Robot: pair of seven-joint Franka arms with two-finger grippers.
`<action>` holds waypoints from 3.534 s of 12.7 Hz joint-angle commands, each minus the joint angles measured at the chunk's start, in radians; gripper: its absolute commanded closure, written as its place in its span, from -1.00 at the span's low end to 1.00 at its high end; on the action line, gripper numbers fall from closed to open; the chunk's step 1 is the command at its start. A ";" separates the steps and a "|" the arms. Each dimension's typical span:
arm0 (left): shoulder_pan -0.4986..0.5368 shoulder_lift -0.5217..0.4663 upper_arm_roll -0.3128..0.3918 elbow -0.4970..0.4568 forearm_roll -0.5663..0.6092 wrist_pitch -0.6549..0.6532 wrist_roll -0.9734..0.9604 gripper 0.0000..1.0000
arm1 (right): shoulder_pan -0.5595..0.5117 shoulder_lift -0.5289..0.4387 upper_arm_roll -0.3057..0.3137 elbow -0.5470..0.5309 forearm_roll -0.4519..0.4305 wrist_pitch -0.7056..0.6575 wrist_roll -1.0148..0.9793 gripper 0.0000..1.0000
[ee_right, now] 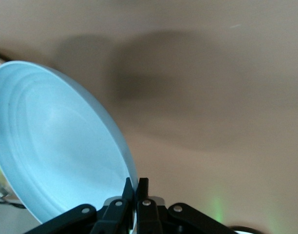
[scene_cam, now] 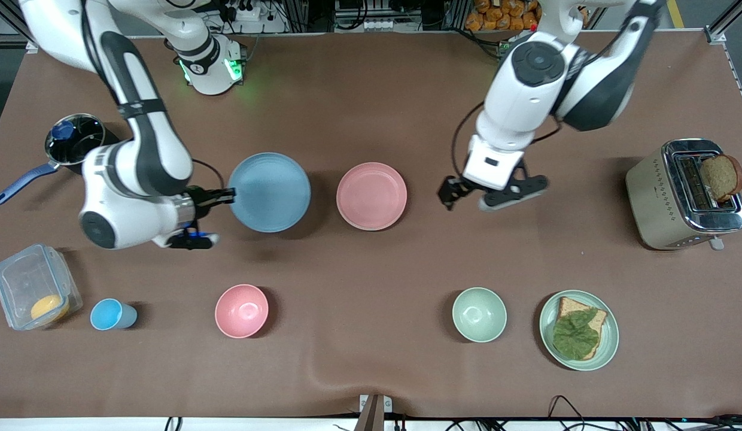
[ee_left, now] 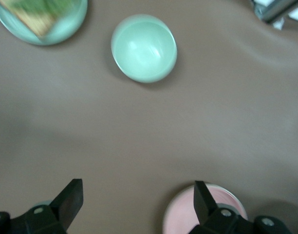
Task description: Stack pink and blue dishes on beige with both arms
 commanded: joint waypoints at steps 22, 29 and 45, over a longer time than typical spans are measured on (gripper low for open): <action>0.027 -0.232 0.400 0.227 -0.199 -0.604 0.741 -1.00 | 0.352 0.291 -0.011 0.167 0.247 0.263 0.079 1.00; 0.025 -0.266 0.396 0.172 -0.199 -0.597 0.755 -1.00 | 0.343 0.294 -0.009 0.214 0.249 0.285 0.077 -1.00; 0.020 -0.216 0.371 0.244 -0.184 -0.610 0.753 -1.00 | -0.127 0.077 -0.021 0.410 -0.364 -0.122 -0.099 -1.00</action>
